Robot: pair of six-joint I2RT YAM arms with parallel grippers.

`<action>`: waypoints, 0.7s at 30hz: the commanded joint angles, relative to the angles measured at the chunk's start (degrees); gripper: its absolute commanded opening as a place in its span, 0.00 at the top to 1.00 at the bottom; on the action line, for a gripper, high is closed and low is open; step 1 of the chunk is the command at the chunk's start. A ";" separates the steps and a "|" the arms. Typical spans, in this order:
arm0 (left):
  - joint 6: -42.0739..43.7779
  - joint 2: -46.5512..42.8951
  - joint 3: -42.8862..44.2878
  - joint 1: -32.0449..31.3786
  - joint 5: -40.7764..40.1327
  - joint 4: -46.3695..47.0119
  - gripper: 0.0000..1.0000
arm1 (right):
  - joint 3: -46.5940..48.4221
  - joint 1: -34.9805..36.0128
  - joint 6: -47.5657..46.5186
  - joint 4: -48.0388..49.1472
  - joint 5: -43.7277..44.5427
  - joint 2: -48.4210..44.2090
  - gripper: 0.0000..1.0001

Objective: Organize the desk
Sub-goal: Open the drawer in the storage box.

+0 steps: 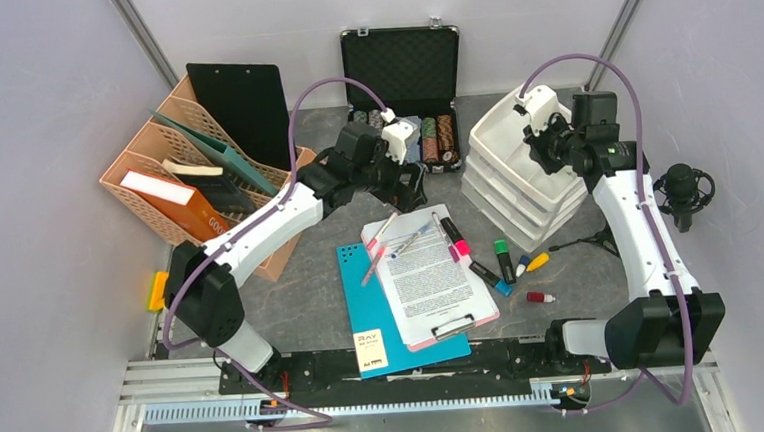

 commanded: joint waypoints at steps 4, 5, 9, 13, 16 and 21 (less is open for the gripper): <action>-23.93 3.17 -0.46 -0.82 13.99 15.66 0.00 | -1.09 0.05 5.50 2.47 0.10 -0.66 0.98; -27.79 4.37 0.50 -1.20 15.41 17.64 0.00 | -1.14 0.04 5.88 2.68 0.20 -0.40 0.99; -38.38 10.44 4.43 -3.66 17.16 24.24 0.02 | -0.66 0.04 6.40 2.98 0.40 0.62 1.00; -51.85 16.44 5.40 -5.96 17.96 36.88 0.03 | 0.02 0.06 6.35 3.14 1.10 2.08 1.00; -63.71 21.47 4.72 -6.61 17.69 48.54 0.05 | 0.01 0.05 6.62 3.24 0.61 2.50 1.00; -70.08 25.83 3.99 -6.77 16.39 60.46 0.06 | -0.43 0.03 6.24 3.36 0.47 2.57 1.00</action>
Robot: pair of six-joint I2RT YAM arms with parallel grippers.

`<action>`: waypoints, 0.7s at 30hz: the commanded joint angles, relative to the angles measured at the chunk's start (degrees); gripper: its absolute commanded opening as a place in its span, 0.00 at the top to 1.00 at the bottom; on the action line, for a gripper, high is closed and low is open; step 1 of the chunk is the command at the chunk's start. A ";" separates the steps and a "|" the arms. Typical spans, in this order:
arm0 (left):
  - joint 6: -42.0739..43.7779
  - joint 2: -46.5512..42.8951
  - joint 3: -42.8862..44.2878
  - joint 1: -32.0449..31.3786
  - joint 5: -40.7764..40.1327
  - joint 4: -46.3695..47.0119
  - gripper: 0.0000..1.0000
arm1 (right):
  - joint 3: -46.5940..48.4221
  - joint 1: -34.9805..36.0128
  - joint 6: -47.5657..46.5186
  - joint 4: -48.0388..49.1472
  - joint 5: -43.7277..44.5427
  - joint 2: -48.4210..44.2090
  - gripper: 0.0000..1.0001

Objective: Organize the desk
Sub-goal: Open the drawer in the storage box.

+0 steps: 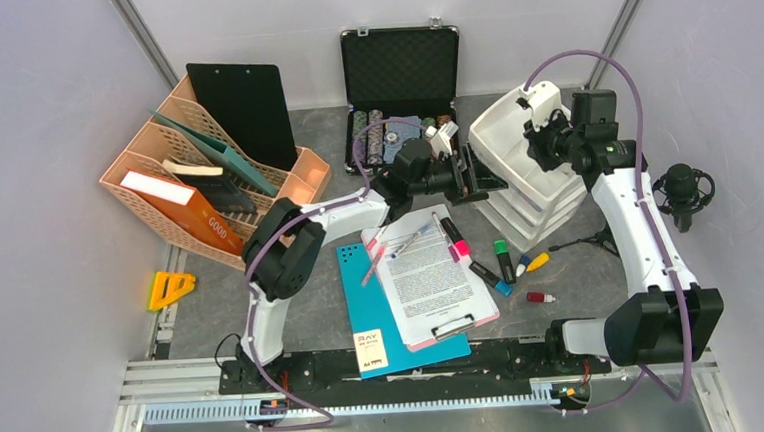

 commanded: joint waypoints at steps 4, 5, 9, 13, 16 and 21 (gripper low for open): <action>-14.62 3.71 -0.12 0.27 -0.97 21.95 0.06 | -0.72 0.21 0.22 1.13 0.03 1.69 1.00; -15.55 4.41 -0.02 0.23 -1.05 23.74 0.06 | -0.80 0.22 0.21 1.13 -0.02 1.74 1.00; -15.89 6.65 1.55 0.25 -1.10 25.17 0.06 | -1.14 0.15 0.08 1.09 0.21 1.46 1.00; -15.73 8.21 1.95 0.14 -1.09 23.96 0.06 | -1.07 0.16 0.08 1.16 0.29 1.28 1.00; -16.61 9.01 2.01 0.14 -1.31 26.04 0.06 | -1.07 0.21 -0.05 1.03 0.32 1.16 1.00; -19.77 11.53 3.87 0.14 -1.10 31.89 0.06 | -2.09 0.19 -0.22 1.11 0.12 0.97 1.00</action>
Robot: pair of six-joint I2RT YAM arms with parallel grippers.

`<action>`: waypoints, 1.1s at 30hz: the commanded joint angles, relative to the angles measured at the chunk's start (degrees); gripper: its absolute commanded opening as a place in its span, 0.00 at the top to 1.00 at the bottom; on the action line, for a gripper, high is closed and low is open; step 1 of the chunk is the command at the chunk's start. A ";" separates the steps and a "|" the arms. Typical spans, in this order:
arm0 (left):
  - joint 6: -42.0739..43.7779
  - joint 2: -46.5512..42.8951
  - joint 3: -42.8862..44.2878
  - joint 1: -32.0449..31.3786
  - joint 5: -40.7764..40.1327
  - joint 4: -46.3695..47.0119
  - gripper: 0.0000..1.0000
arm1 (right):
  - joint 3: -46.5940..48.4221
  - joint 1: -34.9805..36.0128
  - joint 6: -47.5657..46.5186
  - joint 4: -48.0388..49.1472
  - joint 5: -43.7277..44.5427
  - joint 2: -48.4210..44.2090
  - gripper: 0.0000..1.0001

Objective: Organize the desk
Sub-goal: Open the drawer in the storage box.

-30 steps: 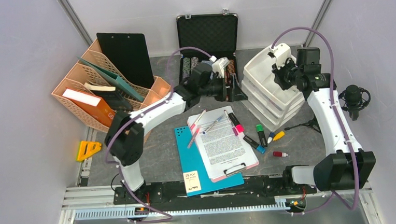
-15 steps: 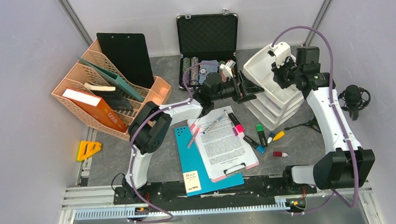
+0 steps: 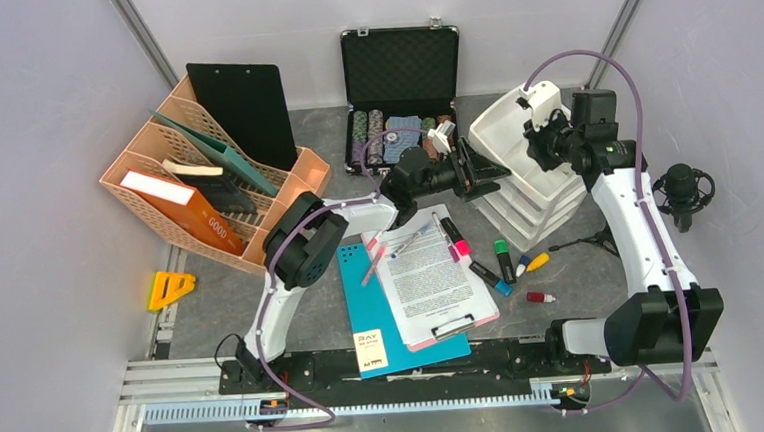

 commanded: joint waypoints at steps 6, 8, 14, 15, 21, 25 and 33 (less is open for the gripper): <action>-6.22 3.55 3.56 -0.08 -0.95 13.62 0.05 | -2.87 0.15 -0.20 1.06 0.32 0.66 1.00; -8.02 4.31 3.89 -0.08 -1.17 16.49 0.05 | -3.01 0.14 -0.30 1.05 0.35 0.64 1.00; -11.97 5.11 5.75 -0.07 -0.23 23.10 0.07 | -3.69 0.19 -0.73 1.09 0.96 0.48 1.00; -12.77 5.02 5.75 -0.16 -0.16 24.04 0.09 | -3.92 0.22 -0.82 1.11 1.17 0.46 1.00; -15.65 4.17 4.86 -0.17 0.45 27.51 0.18 | -4.78 0.21 -1.25 1.62 2.18 0.29 1.00; -17.30 3.17 2.92 -0.08 0.71 30.00 0.23 | -5.13 0.16 -1.50 1.94 3.66 0.20 1.00; -17.62 0.40 -0.79 -0.08 2.19 33.58 0.23 | -5.62 0.17 -1.61 2.43 6.25 0.28 1.00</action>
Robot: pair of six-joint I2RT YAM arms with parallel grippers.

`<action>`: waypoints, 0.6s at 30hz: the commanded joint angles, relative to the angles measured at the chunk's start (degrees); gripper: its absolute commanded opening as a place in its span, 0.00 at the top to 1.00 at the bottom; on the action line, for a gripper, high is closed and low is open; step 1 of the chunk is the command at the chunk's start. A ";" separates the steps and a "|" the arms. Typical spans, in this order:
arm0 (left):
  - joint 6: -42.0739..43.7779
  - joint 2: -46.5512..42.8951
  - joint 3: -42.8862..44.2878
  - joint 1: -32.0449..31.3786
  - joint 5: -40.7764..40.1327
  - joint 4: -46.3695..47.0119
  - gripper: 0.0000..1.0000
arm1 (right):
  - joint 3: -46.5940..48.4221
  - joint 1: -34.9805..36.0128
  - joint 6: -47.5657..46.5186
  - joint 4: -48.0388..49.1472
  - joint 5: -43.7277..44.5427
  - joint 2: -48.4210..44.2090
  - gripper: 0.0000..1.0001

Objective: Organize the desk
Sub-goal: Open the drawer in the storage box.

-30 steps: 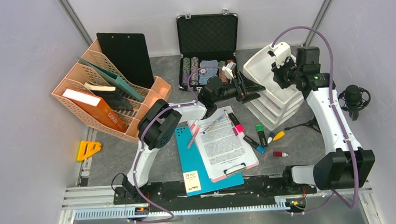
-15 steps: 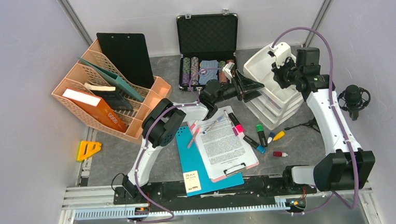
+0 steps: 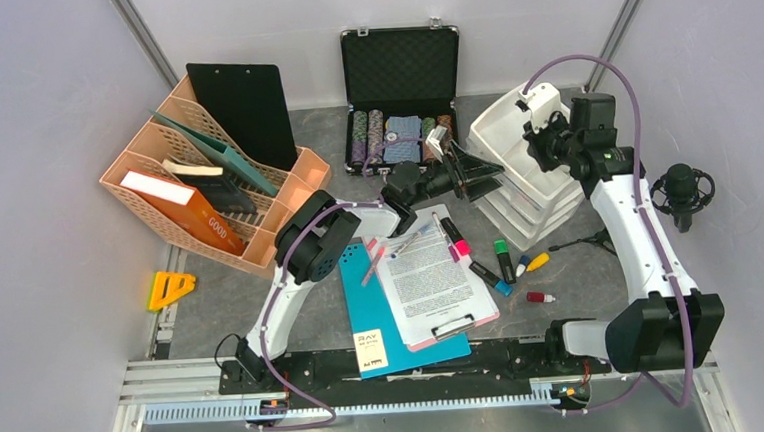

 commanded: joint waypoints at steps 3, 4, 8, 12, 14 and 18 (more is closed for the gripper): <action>-2.45 -6.96 -2.27 -0.34 2.63 13.02 0.23 | -2.52 0.08 -1.17 -1.59 5.01 2.09 1.00; -2.25 -7.49 -3.04 -0.34 2.82 13.09 0.23 | -2.46 0.08 -1.18 -1.60 5.15 2.04 1.00; -1.35 -9.96 -6.39 -0.28 3.22 13.82 0.23 | -2.47 0.07 -1.44 -1.70 5.58 2.11 1.00; 0.30 -13.28 -10.42 -0.17 3.55 13.62 0.23 | -2.59 0.10 -2.01 -1.64 5.74 2.19 1.00; 1.83 -15.13 -12.56 -0.08 3.63 12.50 0.23 | -2.65 0.05 -2.57 -1.61 5.66 2.22 1.00; 5.20 -18.40 -16.60 0.26 3.86 9.35 0.22 | -1.72 0.08 -4.08 -1.94 5.49 2.68 1.00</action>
